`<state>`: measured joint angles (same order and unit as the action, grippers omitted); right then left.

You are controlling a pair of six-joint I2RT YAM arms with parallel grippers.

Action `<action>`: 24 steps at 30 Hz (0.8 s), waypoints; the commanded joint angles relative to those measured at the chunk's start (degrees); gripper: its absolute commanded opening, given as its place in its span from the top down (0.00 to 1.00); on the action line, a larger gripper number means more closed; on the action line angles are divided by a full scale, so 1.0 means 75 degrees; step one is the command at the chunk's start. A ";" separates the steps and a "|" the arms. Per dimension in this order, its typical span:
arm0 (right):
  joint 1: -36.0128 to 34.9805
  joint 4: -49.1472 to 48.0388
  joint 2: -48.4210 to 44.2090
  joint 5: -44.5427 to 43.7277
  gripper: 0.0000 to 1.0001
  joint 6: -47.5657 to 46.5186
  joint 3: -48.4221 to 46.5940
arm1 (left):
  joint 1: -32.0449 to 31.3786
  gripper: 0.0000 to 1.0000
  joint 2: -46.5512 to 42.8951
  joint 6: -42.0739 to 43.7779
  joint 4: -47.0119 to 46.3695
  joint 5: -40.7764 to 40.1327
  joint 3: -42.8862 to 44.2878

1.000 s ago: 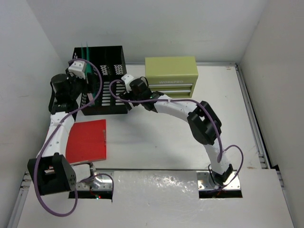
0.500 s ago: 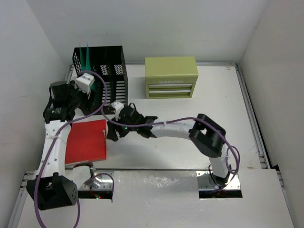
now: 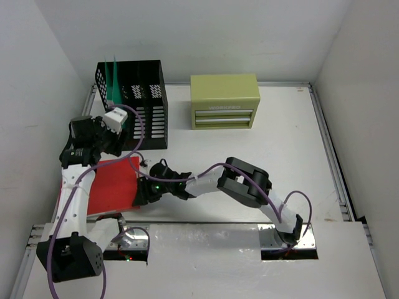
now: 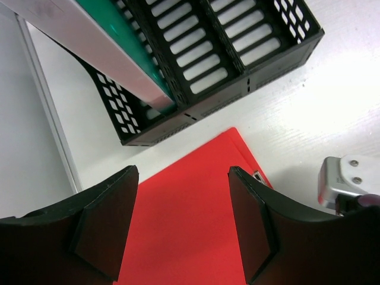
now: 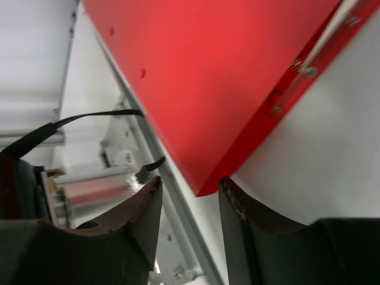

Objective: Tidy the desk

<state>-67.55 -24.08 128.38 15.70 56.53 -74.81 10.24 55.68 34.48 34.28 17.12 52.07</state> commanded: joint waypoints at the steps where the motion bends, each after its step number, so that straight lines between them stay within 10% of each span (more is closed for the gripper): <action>1: -0.0111 -0.0880 0.0226 0.0495 0.59 0.0757 -0.0302 | 0.0076 0.40 -0.0205 0.0137 -0.0212 0.0095 -0.0134; 10: -0.0099 -0.1629 0.0953 0.0484 0.64 0.1544 -0.0478 | 0.0064 0.40 -0.0287 0.0313 -0.0165 0.0130 -0.0298; 17: 0.0088 -0.2109 0.1165 0.0473 1.00 0.1872 -0.0550 | 0.0076 0.40 -0.0182 0.0933 0.0701 0.0973 -0.0194; 24: 0.0287 -0.3585 -0.0333 0.0239 1.00 0.2434 0.1216 | 0.0076 0.46 -0.0346 0.3673 0.3547 0.2708 0.0989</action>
<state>-66.63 -43.07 133.38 19.53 72.71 -69.56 10.24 54.74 50.74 50.98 29.71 53.76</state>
